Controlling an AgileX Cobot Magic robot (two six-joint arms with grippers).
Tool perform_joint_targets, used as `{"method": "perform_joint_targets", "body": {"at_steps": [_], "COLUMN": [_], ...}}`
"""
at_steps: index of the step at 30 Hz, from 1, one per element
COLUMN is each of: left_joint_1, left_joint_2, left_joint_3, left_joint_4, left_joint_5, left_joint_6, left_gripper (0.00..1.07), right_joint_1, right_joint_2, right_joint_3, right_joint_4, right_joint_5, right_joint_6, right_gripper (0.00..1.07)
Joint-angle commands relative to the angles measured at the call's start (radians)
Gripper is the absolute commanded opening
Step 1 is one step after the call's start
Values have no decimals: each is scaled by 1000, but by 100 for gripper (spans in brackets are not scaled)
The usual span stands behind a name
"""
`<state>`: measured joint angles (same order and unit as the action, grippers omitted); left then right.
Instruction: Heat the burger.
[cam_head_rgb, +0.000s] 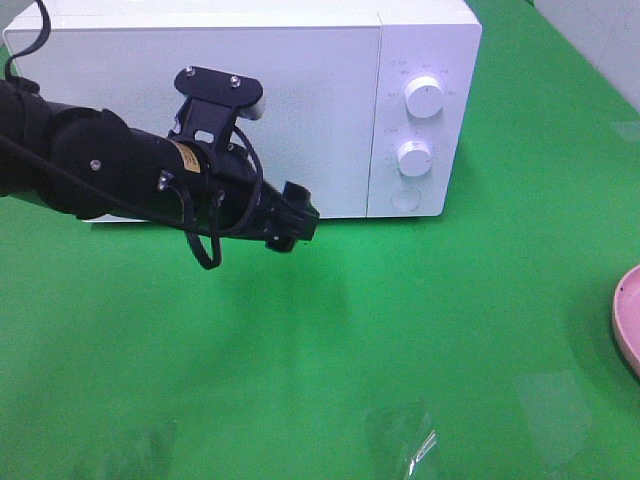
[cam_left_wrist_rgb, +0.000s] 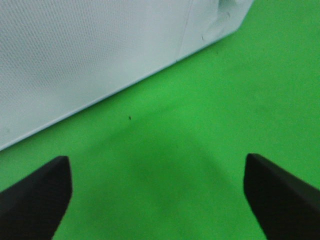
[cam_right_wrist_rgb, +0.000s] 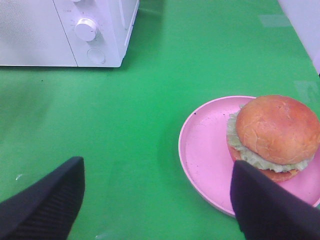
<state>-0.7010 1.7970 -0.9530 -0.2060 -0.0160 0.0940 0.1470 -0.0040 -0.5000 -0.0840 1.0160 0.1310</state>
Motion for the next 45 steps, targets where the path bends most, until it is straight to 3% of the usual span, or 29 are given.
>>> {"method": "perform_joint_targets", "body": {"at_steps": [1,2,4,5,6,8,15,17,20,21,22,24,25,26,27,28,31,34,39,45], "left_joint_1": [-1,-1,-1,-1,-1,-1,42,134,163,246,246,350,350,418,418,480,541,671,775,788], "left_joint_2": [-49,-49,-85,-85,-110,-131,-168,-208,-219,-253,-253,-292,-292,-323,-323,-355,-392,-472,-604,-811], "left_joint_3": [3,3,3,3,3,3,3,3,3,3,3,3,3,3,3,3,3,19,104,218], "left_joint_4": [2,2,2,2,2,3,3,-4,-3,-1,-1,-1,-1,2,2,7,19,34,55,76], "left_joint_5": [206,206,408,408,543,645,752,828,848,904,904,960,960,996,996,1028,1059,1117,1123,1078], "left_joint_6": [-2,-2,-2,-2,-2,-2,-47,-55,-54,-35,-35,-6,-6,14,14,26,28,36,59,46], "left_gripper": [99,99,99,99,99,99,98,98,98,98,98,98,98,98,98,98,98,98,98,98], "right_joint_1": [-5,-5,-5,-5,-5,-5,-5,-5,-5,-5,-5,-5,-5,-5,-5,-5,-5,-5,-5,-5], "right_joint_2": [-27,-27,-27,-27,-27,-27,-27,-27,-27,-27,-27,-27,-27,-27,-27,-27,-27,-27,-27,-27], "right_joint_3": [2,2,2,2,2,2,2,2,2,2,2,2,2,2,2,2,2,2,2,2], "right_joint_4": [-2,-2,-2,-2,-2,-2,-2,-2,-2,-2,-2,-2,-2,-2,-2,-2,-2,-2,-2,-2], "right_joint_5": [-11,-11,-11,-11,-11,-11,-11,-11,-11,-11,-11,-11,-11,-11,-11,-11,-11,-11,-11,-11], "right_joint_6": [-8,-8,-8,-8,-8,-8,-8,-8,-8,-8,-8,-8,-8,-8,-8,-8,-8,-8,-8,-8], "right_gripper": [76,76,76,76,76,76,76,76,76,76,76,76,76,76,76,76,76,76,76,76]}}
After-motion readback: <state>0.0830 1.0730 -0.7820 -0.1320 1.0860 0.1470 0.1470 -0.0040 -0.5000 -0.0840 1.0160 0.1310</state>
